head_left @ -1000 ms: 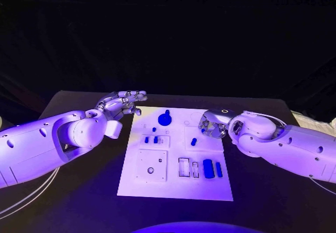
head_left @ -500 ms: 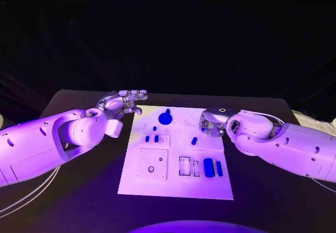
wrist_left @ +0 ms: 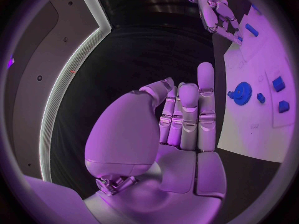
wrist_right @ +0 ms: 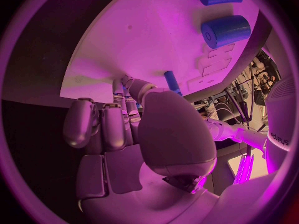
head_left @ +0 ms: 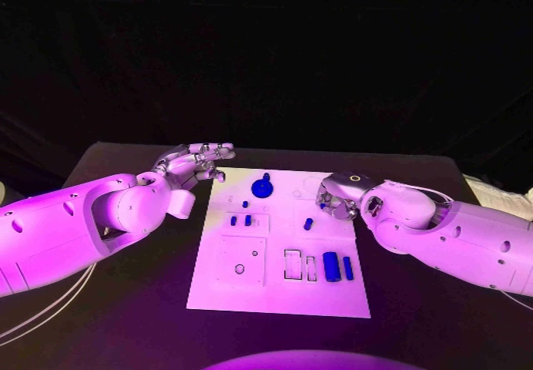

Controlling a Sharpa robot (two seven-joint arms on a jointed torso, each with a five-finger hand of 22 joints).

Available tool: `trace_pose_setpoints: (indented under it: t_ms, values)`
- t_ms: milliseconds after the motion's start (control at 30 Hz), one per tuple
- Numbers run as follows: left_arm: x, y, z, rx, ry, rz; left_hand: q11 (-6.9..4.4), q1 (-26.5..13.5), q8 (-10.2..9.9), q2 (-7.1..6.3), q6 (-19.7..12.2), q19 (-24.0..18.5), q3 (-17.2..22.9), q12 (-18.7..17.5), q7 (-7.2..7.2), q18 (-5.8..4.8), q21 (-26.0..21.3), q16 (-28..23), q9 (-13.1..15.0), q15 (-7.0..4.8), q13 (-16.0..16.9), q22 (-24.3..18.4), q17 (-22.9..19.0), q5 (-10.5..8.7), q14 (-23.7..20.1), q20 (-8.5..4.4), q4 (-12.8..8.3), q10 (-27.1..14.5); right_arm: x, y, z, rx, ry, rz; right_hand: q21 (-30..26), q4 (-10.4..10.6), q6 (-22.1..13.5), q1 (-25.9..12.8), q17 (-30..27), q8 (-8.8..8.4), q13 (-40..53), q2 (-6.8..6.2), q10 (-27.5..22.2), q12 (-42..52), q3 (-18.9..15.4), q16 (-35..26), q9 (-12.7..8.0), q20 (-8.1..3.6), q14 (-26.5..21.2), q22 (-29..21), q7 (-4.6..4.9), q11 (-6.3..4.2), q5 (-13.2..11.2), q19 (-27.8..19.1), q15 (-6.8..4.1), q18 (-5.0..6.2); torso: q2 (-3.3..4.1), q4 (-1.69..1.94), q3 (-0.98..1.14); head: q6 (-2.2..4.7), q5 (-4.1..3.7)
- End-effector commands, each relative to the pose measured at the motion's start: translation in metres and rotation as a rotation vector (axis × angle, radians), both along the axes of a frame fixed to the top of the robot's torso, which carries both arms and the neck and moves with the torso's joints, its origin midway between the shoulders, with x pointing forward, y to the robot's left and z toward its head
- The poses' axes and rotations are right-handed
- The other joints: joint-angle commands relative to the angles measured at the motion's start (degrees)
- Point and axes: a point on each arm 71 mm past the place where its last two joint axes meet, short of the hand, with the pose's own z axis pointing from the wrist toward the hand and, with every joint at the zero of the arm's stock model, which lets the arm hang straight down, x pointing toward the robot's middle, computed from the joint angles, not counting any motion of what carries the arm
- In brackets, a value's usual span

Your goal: Assemble the parts on the task board

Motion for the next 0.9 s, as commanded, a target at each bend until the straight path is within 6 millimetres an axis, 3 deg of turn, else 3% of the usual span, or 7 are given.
trace_pose_setpoints:
  t_ms: [33, 300, 467, 700, 900]
  values:
    - [-0.001, -0.003, 0.002, -0.015, -0.011, -0.009, 0.17, -0.22, 0.28, 0.13, 0.09, -0.41, -0.04, 0.38, 0.14, 1.08, -0.35, -0.34, -0.04, 0.02, -0.03, -0.11, -0.18, 0.43, -0.57, 0.02, -0.41, -0.15, -0.002, 0.004, 0.004, 0.053, -0.013, 0.006, 0.24, -0.12, 0.07, -0.32, -0.02, 0.0, 0.05, 0.38, 0.77, -0.09, 0.4, 0.0, 0.14, 0.06, 2.86, 0.09, 0.22, -0.26, -0.22, 0.45, -0.24, -0.29, -0.07, 0.04, -0.06, 0.07, 0.03]
    - [-0.002, -0.006, 0.003, -0.018, -0.028, 0.0, 0.18, -0.19, 0.3, 0.16, 0.05, -0.43, -0.02, 0.42, 0.16, 1.07, -0.38, -0.28, -0.04, 0.03, -0.03, -0.13, -0.12, 0.47, -0.57, 0.02, -0.47, -0.19, 0.002, -0.003, 0.02, 0.099, -0.054, -0.007, 0.28, -0.35, 0.04, -0.31, -0.02, -0.1, -0.08, 0.42, 0.88, -0.17, 0.76, 0.07, 0.16, 0.09, 2.88, 0.12, 0.3, -0.19, -0.24, 0.48, -0.16, -0.3, -0.08, -0.05, -0.13, 0.28, -0.05]
    - [-0.003, -0.006, 0.004, -0.019, -0.036, 0.008, 0.16, -0.14, 0.33, 0.26, 0.03, -0.42, 0.03, 0.54, 0.16, 1.07, -0.4, -0.18, -0.05, 0.03, -0.01, -0.15, -0.01, 0.53, -0.53, 0.01, -0.52, -0.13, -0.006, 0.003, 0.03, 0.13, -0.064, 0.019, 0.3, -0.47, 0.01, -0.32, -0.05, -0.15, -0.13, 0.32, 0.88, -0.22, 0.86, 0.07, 0.16, 0.11, 2.87, 0.13, 0.36, -0.16, -0.25, 0.49, -0.13, -0.3, -0.02, -0.02, -0.03, 0.29, 0.22]
    - [-0.003, -0.007, 0.005, -0.02, -0.041, 0.011, 0.16, -0.15, 0.35, 0.27, 0.03, -0.42, 0.02, 0.59, 0.16, 1.07, -0.4, -0.2, -0.04, 0.03, 0.0, -0.16, -0.08, 0.53, -0.54, 0.01, -0.53, -0.09, -0.026, 0.031, 0.042, 0.188, -0.062, 0.104, 0.31, -0.52, 0.02, -0.32, -0.04, -0.16, -0.16, 0.28, 0.89, -0.24, 0.93, 0.09, 0.17, 0.13, 2.87, 0.15, 0.39, -0.13, -0.24, 0.5, -0.12, -0.3, -0.1, 0.13, -0.15, 0.5, 0.95]
    - [-0.003, -0.008, 0.005, -0.022, -0.043, 0.01, 0.16, -0.17, 0.36, 0.26, 0.03, -0.42, 0.0, 0.64, 0.16, 1.06, -0.41, -0.19, -0.04, 0.03, 0.0, -0.16, -0.07, 0.53, -0.54, 0.01, -0.54, -0.06, -0.044, 0.069, 0.046, 0.235, -0.046, 0.208, 0.3, -0.64, 0.02, -0.32, -0.05, -0.22, -0.25, 0.33, 0.9, -0.3, 1.15, 0.12, 0.18, 0.15, 2.87, 0.11, 0.47, -0.08, -0.21, 0.48, -0.07, -0.29, -0.14, 0.16, -0.21, 0.39, 2.28]
